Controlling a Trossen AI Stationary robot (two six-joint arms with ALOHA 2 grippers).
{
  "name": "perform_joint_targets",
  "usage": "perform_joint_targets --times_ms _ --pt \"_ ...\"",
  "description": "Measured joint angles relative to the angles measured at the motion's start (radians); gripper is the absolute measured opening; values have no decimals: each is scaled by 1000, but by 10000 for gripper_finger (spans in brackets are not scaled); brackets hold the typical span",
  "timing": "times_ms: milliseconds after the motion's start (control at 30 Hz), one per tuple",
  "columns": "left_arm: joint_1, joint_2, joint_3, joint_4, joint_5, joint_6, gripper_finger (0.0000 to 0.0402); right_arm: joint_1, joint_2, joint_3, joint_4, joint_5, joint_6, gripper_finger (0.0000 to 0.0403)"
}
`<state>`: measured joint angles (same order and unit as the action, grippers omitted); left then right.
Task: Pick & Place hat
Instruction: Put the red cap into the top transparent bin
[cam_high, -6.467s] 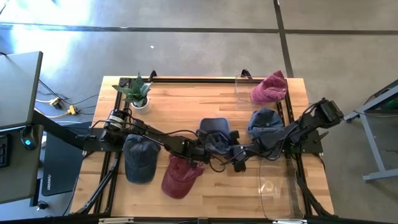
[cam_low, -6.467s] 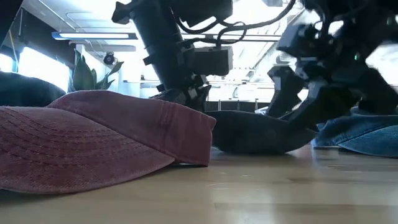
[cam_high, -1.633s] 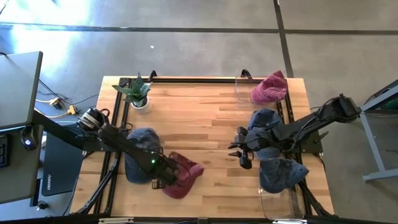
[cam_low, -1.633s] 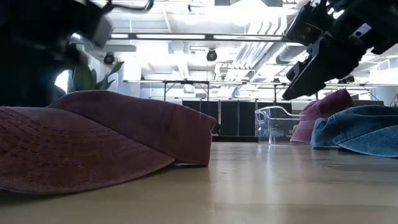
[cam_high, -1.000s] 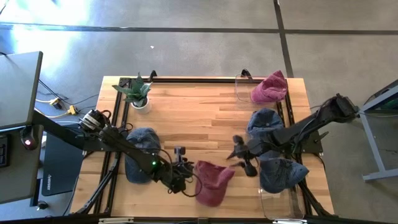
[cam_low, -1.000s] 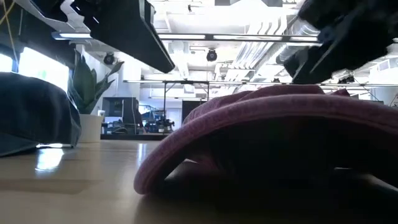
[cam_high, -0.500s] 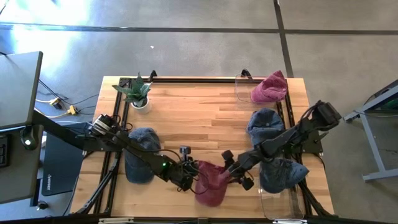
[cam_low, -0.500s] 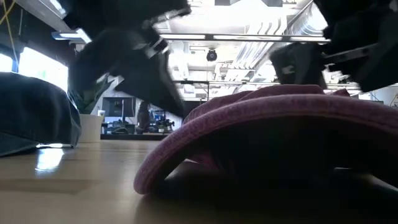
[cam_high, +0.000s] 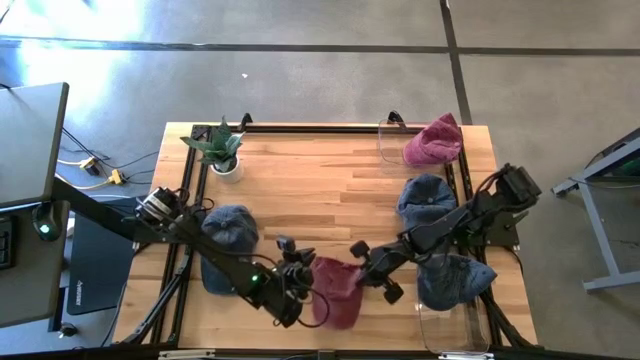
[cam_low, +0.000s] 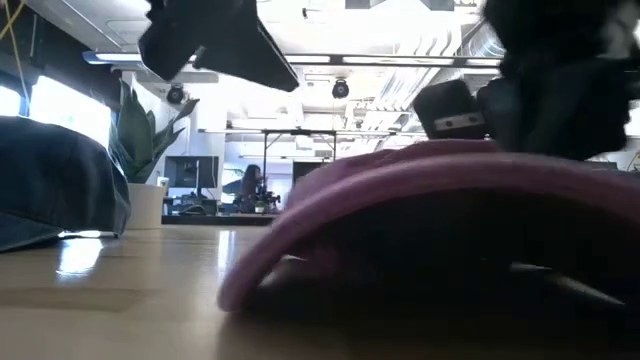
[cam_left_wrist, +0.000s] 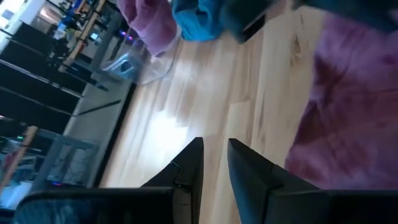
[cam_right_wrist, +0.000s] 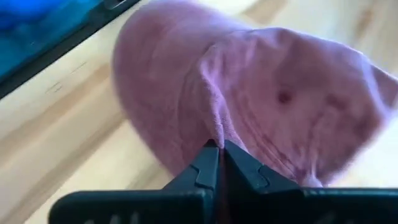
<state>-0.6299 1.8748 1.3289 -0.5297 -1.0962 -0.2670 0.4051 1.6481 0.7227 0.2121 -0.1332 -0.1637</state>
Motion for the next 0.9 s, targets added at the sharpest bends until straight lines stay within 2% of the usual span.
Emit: perform_joint_targets --times_ms 100,233,400,500,633,733,900 --pt "-33 -5 67 -145 -23 -59 68 -62 -21 -1 58 -16 29 6" --pt "-102 -36 182 -302 -37 -136 68 -177 -33 -1 254 -164 116 8" --pt "-193 -41 228 -333 -67 -22 68 -337 -33 -1 386 -286 307 5" --pt "-226 -41 221 -330 -100 -3 68 -392 -33 -5 440 -310 422 8" --pt "-222 -41 185 -334 -92 -24 69 -452 -34 -70 521 -337 440 4" --pt "-192 -41 163 -331 -70 -26 76 -502 -33 -136 573 -337 511 6" --pt "-109 -41 134 -331 76 -26 134 -532 -33 -222 746 -347 595 5"
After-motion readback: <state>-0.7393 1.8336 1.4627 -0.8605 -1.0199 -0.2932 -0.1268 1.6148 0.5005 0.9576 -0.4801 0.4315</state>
